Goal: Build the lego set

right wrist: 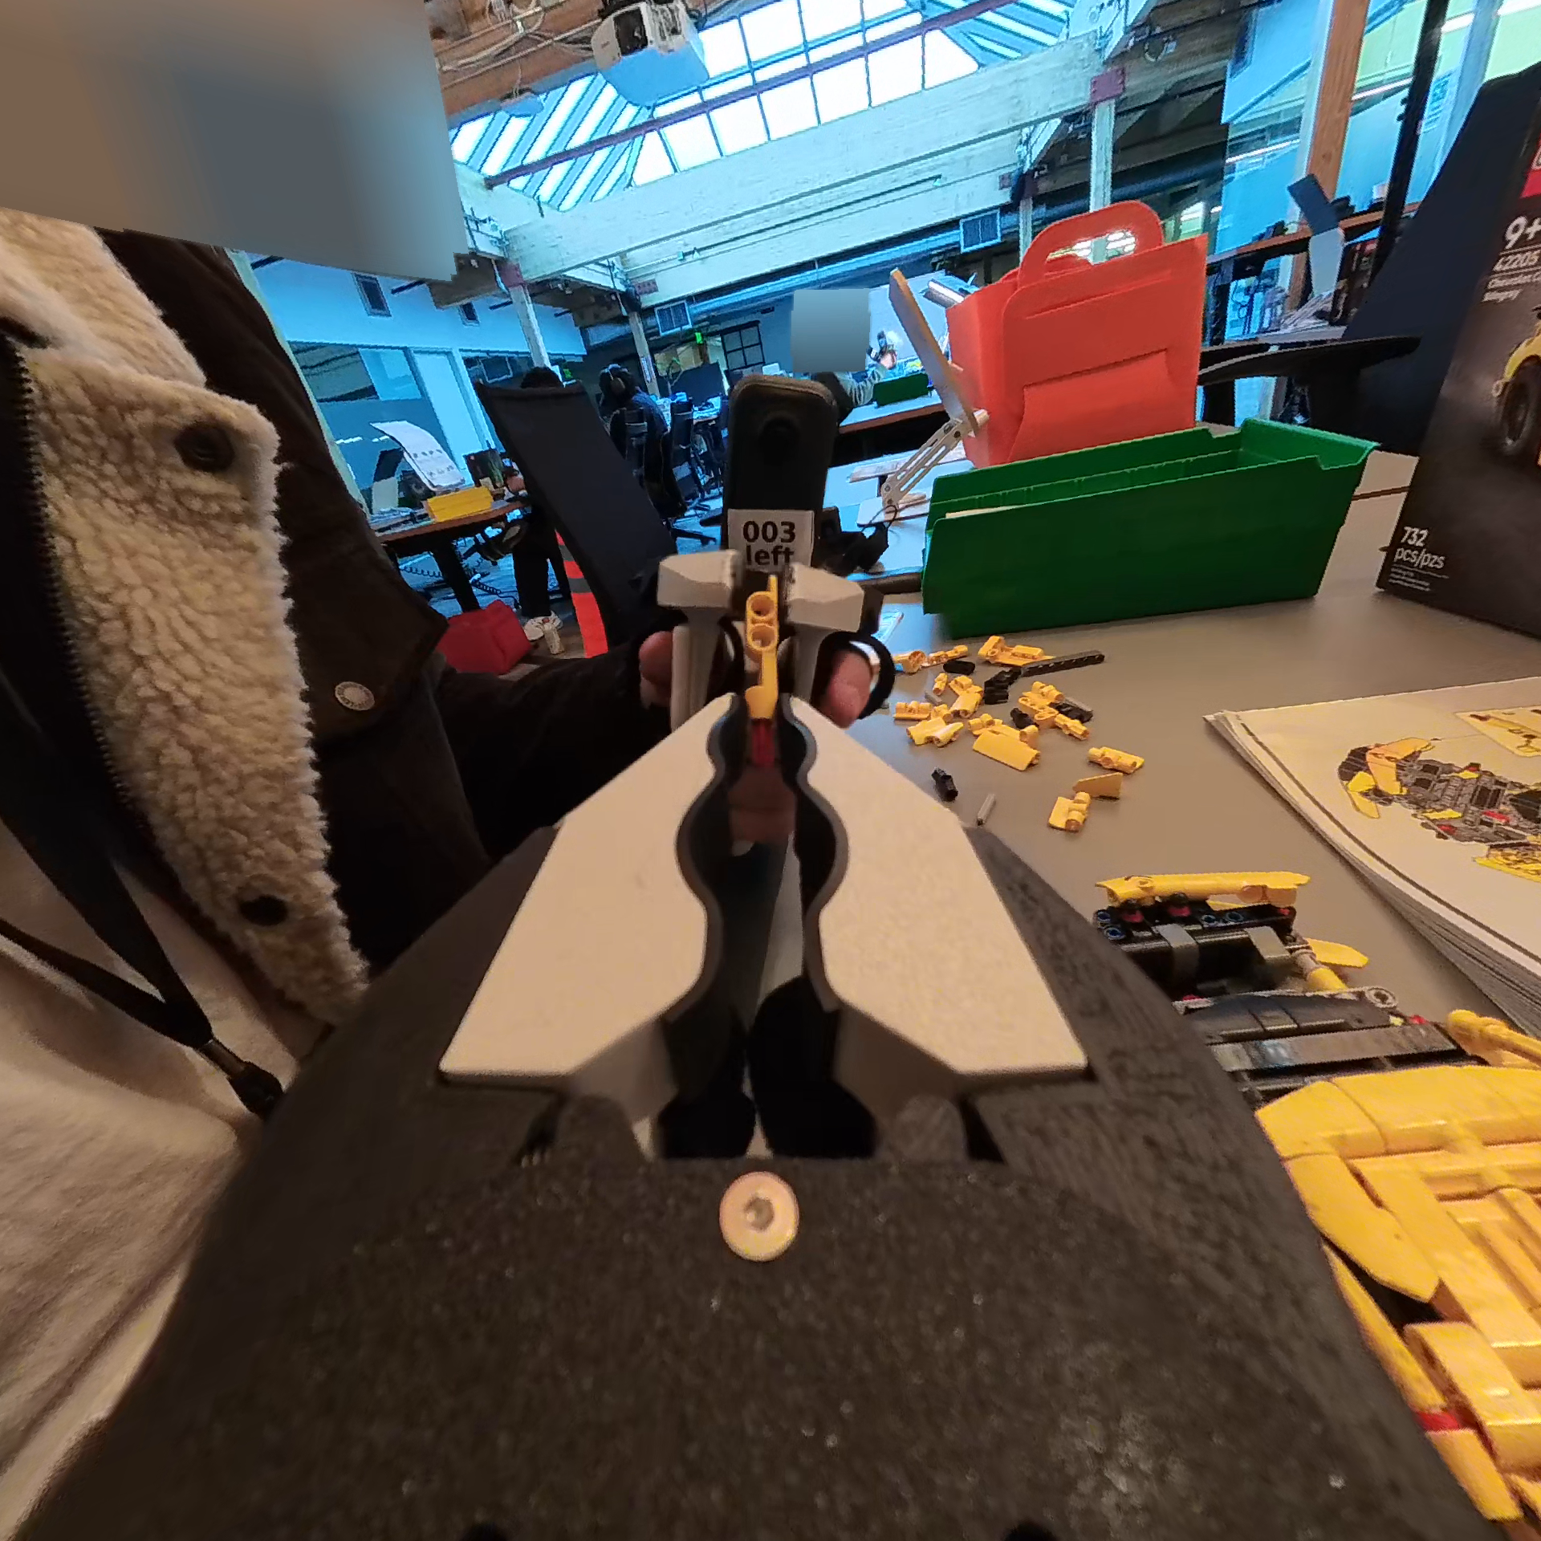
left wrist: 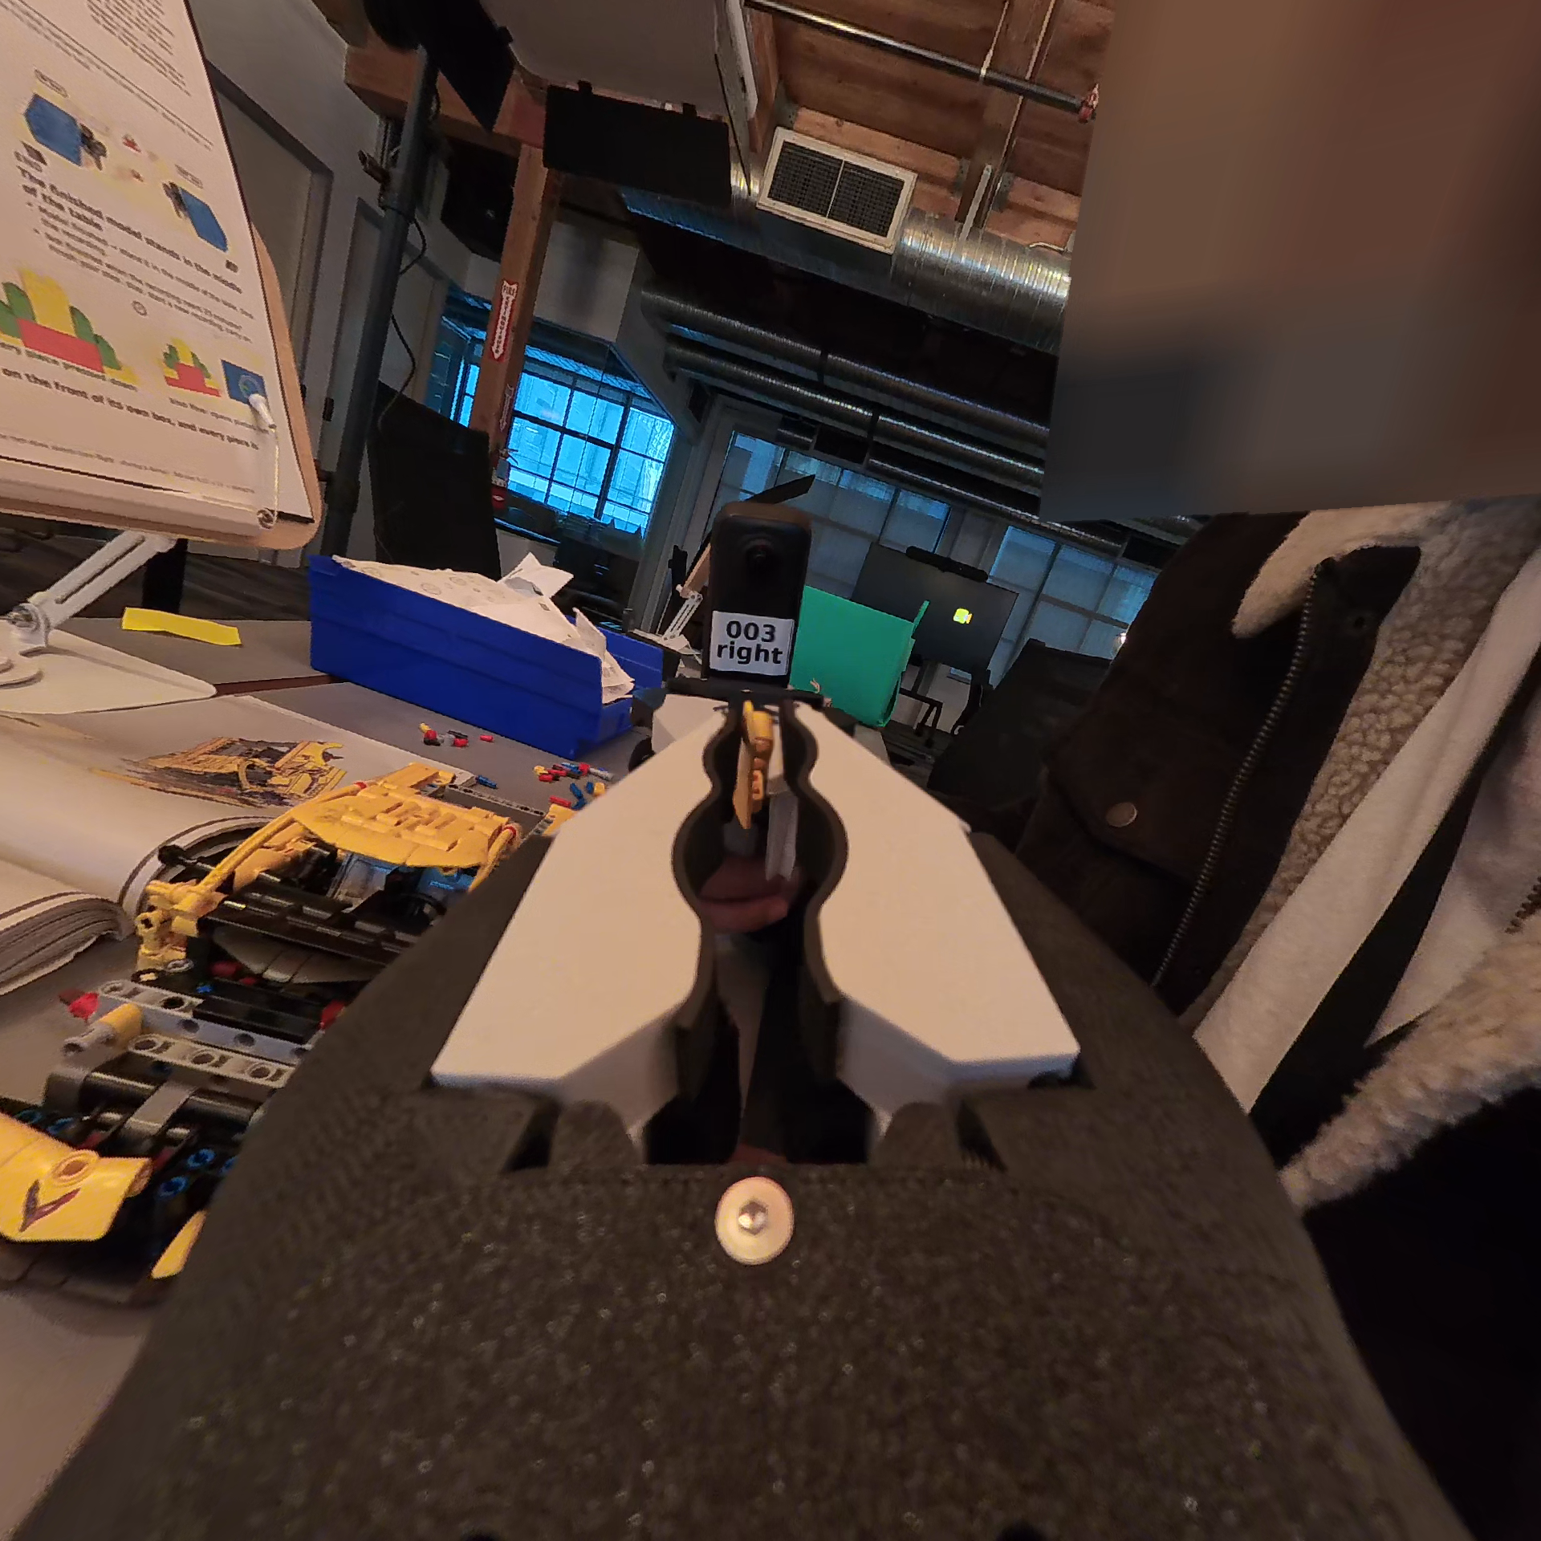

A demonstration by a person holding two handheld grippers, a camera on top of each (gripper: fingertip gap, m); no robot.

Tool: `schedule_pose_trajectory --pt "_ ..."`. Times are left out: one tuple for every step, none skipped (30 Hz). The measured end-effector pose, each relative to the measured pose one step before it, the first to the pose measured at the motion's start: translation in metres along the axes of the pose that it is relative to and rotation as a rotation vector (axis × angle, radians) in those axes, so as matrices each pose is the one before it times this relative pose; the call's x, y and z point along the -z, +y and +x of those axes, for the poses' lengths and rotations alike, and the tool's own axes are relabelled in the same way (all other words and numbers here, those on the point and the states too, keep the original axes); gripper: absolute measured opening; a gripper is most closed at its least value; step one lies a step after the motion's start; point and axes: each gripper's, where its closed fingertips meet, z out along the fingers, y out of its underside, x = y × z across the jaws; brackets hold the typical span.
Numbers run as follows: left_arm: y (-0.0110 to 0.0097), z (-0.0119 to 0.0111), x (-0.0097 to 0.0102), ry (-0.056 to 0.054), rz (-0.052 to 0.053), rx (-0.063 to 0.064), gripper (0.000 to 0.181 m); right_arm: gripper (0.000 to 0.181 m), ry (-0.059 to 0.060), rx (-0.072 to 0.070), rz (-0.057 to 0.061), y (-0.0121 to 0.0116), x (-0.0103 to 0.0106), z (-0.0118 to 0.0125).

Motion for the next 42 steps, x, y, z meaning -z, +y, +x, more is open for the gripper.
schedule_pose_trajectory --pt "-0.00073 0.00072 0.00021 0.0035 0.0061 -0.0014 0.01 0.006 -0.0018 -0.0044 0.0067 -0.00114 0.00066 0.00007" --pt "0.00006 0.00055 -0.00015 0.0013 0.001 -0.0017 0.012 0.006 -0.0001 -0.0021 0.0028 -0.0006 0.00029 0.00015" --pt "0.00096 0.00014 -0.00044 0.0001 -0.0043 -0.0018 0.012 0.006 -0.0002 0.0017 -0.0031 0.00048 -0.00003 -0.00007" --pt "0.00127 0.00007 -0.0004 -0.0006 -0.0066 -0.004 0.012 0.006 -0.0011 0.0006 0.0001 -0.00002 -0.00028 -0.00043" --pt "0.00109 0.00002 -0.00042 -0.0024 -0.0068 -0.0063 0.011 0.006 -0.0031 -0.0011 -0.0006 0.00012 -0.00026 -0.00059" --pt "0.00055 -0.0003 0.00006 -0.0066 -0.0045 -0.0116 0.008 0.006 -0.0059 0.0006 -0.0021 0.00023 -0.00016 -0.00088" --pt "0.00007 -0.00011 0.00023 -0.003 -0.0015 -0.0107 0.007 0.006 0.0012 -0.0005 -0.0002 0.00006 -0.00015 0.00002" --pt "0.00001 -0.00071 0.00016 -0.0038 -0.0004 -0.0022 0.007 0.006 0.0035 -0.0001 0.0006 -0.00019 0.00009 0.00044" --pt "0.00006 -0.00016 -0.00006 0.0005 0.0002 0.0032 0.007 0.006 -0.0005 -0.0021 0.0014 -0.00029 0.00026 0.00014" --pt "-0.00026 -0.00016 -0.00001 -0.0005 0.001 0.0029 0.007 0.006 -0.0006 -0.0039 0.0032 -0.00071 0.00051 0.00012" --pt "-0.00034 -0.00043 -0.00002 -0.0029 0.0021 0.0 0.007 0.006 0.0033 -0.0002 0.0065 -0.00122 0.00063 0.00054" --pt "-0.00015 0.0 -0.00008 -0.0004 0.0011 0.0009 0.007 0.006 0.0005 0.0012 0.004 -0.0008 0.00048 0.00003" --pt "0.00008 -0.00001 -0.00021 0.0007 0.0004 0.0047 0.008 0.006 -0.0007 -0.0035 0.0007 -0.00033 0.00032 0.00012" --pt "0.00036 -0.00018 -0.00005 0.0008 -0.0009 0.0058 0.008 0.006 0.0008 -0.005 0.003 -0.00042 0.00029 0.00048" --pt "0.00015 -0.00008 0.00002 0.0004 -0.0009 0.0021 0.009 0.006 0.0016 -0.0023 0.0029 -0.00058 0.00054 0.00055" --pt "-0.00022 0.00036 0.00005 0.0009 0.0007 -0.0021 0.009 0.006 -0.0006 -0.0007 0.0041 -0.00077 0.00045 -0.00002" --pt "-0.00008 0.00025 0.00001 0.0008 0.0004 -0.0023 0.009 0.006 -0.0023 -0.0029 0.0023 -0.00043 0.00019 -0.00018" --pt "0.0001 0.00004 -0.00019 0.0003 -0.0003 0.0005 0.009 0.006 -0.0017 -0.0019 -0.003 0.0004 -0.00018 -0.00016" --pt "0.00006 -0.00023 0.00013 -0.0012 -0.0011 -0.0022 0.009 0.006 0.0003 0.0017 -0.006 0.00112 -0.00064 -0.00017" --pt "-0.00013 -0.00002 0.00006 -0.0016 -0.0001 -0.006 0.008 0.006 -0.0001 0.003 -0.0062 0.00117 -0.00065 -0.00027" --pt "-0.00006 0.00035 0.00016 0.0014 0.0006 -0.0013 0.008 0.006 -0.0016 0.0022 -0.0041 0.00074 -0.00064 -0.00044" --pt "0.00012 0.00017 -0.00006 0.0017 -0.0004 0.0022 0.008 0.006 -0.0024 -0.0009 -0.0016 0.00025 -0.00025 -0.0004" --pt "0.00016 0.00025 0.00015 0.0007 -0.002 -0.0026 0.008 0.006 -0.0018 -0.0017 0.0004 -0.00003 0.00003 -0.00007" --pt "0.00018 0.00029 0.00017 -0.0017 -0.0047 -0.0129 0.007 0.006 -0.0018 -0.0009 0.0016 -0.00036 0.00019 -0.00025" --pt "0.00007 0.00014 0.00005 -0.0016 -0.0017 -0.0064 0.007 0.006 0.0001 -0.0004 0.0014 -0.00031 0.00012 -0.00002" --pt "0.00017 -0.00079 -0.00005 -0.0024 -0.001 0.0038 0.007 0.006 0.0044 0.0 0.0003 -0.00019 0.00022 0.00075" --pt "0.00084 -0.00202 0.00026 -0.0126 -0.01 -0.0071 0.007 0.006 0.0172 0.0084 -0.0034 -0.00031 0.00101 0.00251" --pt "0.00125 -0.00128 0.00003 -0.0105 -0.0135 -0.0168 0.007 0.009 0.0279 0.0257 -0.0096 -0.00239 0.00365 0.00367" --pt "0.00013 0.00073 0.0001 0.0024 -0.0033 -0.0131 0.007 0.013 0.0498 0.0215 -0.007 -0.00667 0.00822 0.00738" --pt "-0.00006 -0.00118 0.00036 -0.0087 -0.0023 -0.0051 0.007 0.018 0.0724 0.0141 -0.0248 -0.00739 0.01402 0.01226" --pt "0.00153 -0.00359 0.00079 -0.0236 -0.0127 -0.0128 0.007 0.023 0.1069 -0.0018 -0.0592 -0.00333 0.01822 0.01691" --pt "0.00357 -0.00431 0.00064 -0.0285 -0.0247 -0.0149 0.007 0.025 0.0857 0.0088 -0.072 0.0019 0.01981 0.01308" --pt "0.00547 -0.00323 -0.00068 -0.0241 -0.0346 -0.0162 0.007 0.025 0.0526 0.0281 -0.0785 0.00885 0.01821 0.00675" --pt "0.00616 -0.00277 -0.00184 -0.022 -0.0358 -0.0166 0.007 0.021 0.0372 0.0325 -0.1181 0.02014 0.01418 0.00324" --pt "0.00581 -0.00271 -0.00237 -0.0221 -0.0317 -0.0142 0.007 0.02 0.0279 0.0251 -0.1569 0.03008 0.00919 0.00093" --pt "0.00539 -0.00135 -0.00245 -0.0135 -0.0287 -0.0111 0.007 0.022 0.0241 0.0173 -0.1441 0.0311 0.00424 -0.00105" --pt "0.00411 0.00015 -0.00207 -0.0042 -0.0217 -0.0079 0.007 0.023 0.0054 0.0082 -0.096 0.0254 -0.00012 -0.00478" --pt "0.00193 0.00026 -0.00124 -0.0026 -0.0093 -0.0027 0.007 0.022 -0.014 -0.0042 -0.0377 0.01666 -0.0023 -0.00755" --pt "0.00056 0.00037 -0.00068 0.0001 -0.0014 0.0016 0.007 0.02 -0.0124 -0.0116 -0.0075 0.01137 -0.00256 -0.00617" --pt "0.00025 -0.00002 -0.00018 0.0008 -0.0004 0.0062 0.007 0.019 0.0077 -0.0108 -0.0099 0.01074 -0.00162 -0.00137" --pt "0.0001 -0.00049 -0.0001 0.0003 0.0006 0.0091 0.007 0.019 0.0279 -0.0116 -0.0107 0.00963 -0.0009 0.00351" --pt "0.00042 -0.00077 -0.00002 -0.0017 -0.0004 0.0097 0.007 0.019 0.0321 -0.0168 -0.0072 0.00741 -0.00102 0.0055"
